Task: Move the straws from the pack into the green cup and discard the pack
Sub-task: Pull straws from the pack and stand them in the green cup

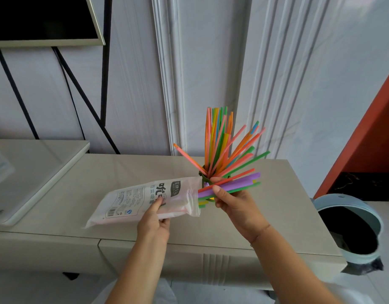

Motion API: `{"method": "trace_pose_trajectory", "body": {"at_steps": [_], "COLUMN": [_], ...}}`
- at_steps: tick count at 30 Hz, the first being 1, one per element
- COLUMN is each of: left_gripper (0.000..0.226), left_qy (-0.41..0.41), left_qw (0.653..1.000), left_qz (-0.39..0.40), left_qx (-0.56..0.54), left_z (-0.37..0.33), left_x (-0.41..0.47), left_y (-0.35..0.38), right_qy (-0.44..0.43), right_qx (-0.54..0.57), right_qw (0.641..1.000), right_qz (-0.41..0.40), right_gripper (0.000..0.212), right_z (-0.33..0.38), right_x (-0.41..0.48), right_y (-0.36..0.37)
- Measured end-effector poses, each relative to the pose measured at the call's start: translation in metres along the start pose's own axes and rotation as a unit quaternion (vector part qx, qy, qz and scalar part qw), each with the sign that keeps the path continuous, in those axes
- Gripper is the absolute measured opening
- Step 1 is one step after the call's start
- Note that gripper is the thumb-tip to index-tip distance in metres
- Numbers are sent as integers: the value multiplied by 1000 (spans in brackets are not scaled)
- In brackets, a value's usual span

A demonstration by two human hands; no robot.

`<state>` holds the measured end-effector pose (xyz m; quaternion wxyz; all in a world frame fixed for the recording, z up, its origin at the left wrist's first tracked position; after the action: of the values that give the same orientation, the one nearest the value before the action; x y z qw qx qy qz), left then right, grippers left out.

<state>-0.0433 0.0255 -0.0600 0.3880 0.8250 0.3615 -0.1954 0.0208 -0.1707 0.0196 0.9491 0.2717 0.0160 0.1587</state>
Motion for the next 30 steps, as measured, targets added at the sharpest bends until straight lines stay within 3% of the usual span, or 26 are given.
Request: {"method": "trace_pose_trajectory", "body": {"at_steps": [14,23,30], "left_gripper": [45,28,40], "left_qy": [14,10,10], "left_qw": [1000,1000,1000], "left_qz": [-19,-23,-17], "left_qx": [-18,-3,-13], "left_z": [-19,-22,-22], "left_x": [5,5,3], "left_y": [-11,-14,-10], "right_qy": [-46,-102,-133], "right_qx": [-9,-78,-129], "right_qw": [997,984,966], "right_qz": [-66,-127,-178], "right_gripper": [7,2,10], "right_z": [41,90,122], "right_x": [8,12,11], "right_y": [-32,-68,-83]}}
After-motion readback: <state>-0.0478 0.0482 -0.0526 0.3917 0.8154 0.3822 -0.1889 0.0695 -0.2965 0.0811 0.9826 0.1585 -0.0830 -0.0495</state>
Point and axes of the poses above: each hand's wrist, its own x-axis towards the middle knuckle, its own y-axis out of the palm, z = x × y, the point moved 10 cm from there along x, towards the middle knuckle, and after that the axes turned 10 degrees about x, right-handed, at the moved point
